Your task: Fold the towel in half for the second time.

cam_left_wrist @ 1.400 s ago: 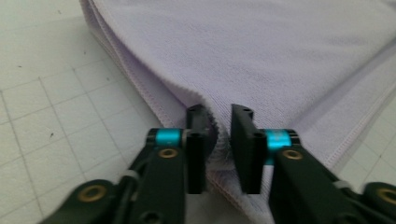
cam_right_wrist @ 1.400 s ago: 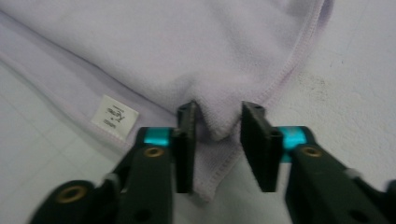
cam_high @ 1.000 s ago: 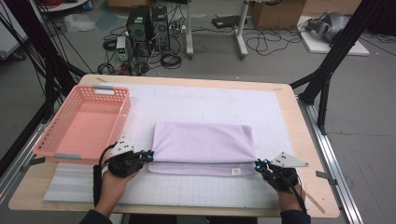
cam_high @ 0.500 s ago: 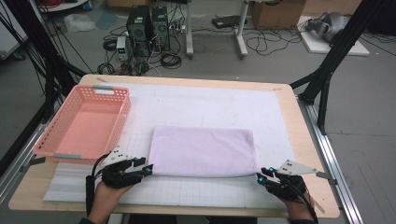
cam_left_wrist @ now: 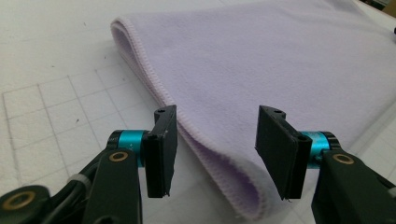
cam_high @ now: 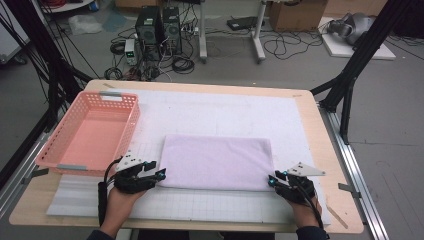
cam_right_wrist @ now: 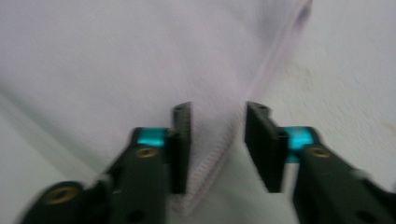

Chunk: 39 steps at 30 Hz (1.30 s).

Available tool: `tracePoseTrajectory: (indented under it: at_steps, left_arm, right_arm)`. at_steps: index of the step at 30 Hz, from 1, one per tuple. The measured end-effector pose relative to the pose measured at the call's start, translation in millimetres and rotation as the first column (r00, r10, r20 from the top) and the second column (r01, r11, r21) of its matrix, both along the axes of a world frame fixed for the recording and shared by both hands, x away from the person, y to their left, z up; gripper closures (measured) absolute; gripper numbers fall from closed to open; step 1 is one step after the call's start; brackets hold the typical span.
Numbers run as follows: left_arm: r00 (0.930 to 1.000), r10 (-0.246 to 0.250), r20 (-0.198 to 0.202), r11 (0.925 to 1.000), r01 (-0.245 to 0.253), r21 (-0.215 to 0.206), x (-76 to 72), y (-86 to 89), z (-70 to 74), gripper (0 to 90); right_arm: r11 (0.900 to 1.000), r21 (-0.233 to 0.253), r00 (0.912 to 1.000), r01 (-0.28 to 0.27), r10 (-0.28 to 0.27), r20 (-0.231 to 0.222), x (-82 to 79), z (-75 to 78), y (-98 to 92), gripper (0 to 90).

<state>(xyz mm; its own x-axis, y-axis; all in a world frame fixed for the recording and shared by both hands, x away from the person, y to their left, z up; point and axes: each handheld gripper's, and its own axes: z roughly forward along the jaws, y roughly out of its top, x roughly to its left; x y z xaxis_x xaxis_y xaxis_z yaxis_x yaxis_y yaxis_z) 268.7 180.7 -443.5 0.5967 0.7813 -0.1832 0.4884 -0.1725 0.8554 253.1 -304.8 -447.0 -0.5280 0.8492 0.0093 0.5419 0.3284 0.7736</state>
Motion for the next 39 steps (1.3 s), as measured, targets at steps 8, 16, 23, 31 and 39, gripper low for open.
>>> tracePoseTrajectory:
  at_steps: [8,16,23,31,39]
  left_arm:
    - [0.9998,0.017,-0.012,0.9995,-0.018,-0.026,12.2,5.0,0.2,45.2]
    - [0.9971,0.015,-0.075,0.9993,-0.017,-0.032,45.4,-1.6,-8.2,49.1]
    - [0.9995,0.023,-0.024,0.9994,-0.022,0.028,50.5,-5.9,-2.7,85.8]
    - [0.9935,0.061,-0.096,0.9981,-0.059,0.020,48.2,-4.2,-7.5,81.6]
    - [0.9948,0.056,-0.085,0.9961,-0.061,-0.063,39.4,0.9,4.7,46.9]
  right_arm:
    - [0.992,0.118,0.9976,0.044,-0.050,0.047,2.8,13.9,-10.1,59.7]
    - [0.994,0.100,0.9993,0.036,-0.036,0.005,40.2,-0.7,3.7,69.2]
    - [0.995,0.087,0.9981,0.040,-0.044,0.043,51.1,6.6,-0.2,87.0]
    - [0.996,0.046,0.9968,0.081,-0.080,-0.006,51.7,3.6,-0.8,84.9]
    - [0.984,0.147,0.9915,0.102,-0.112,0.066,32.3,19.2,-10.6,51.7]
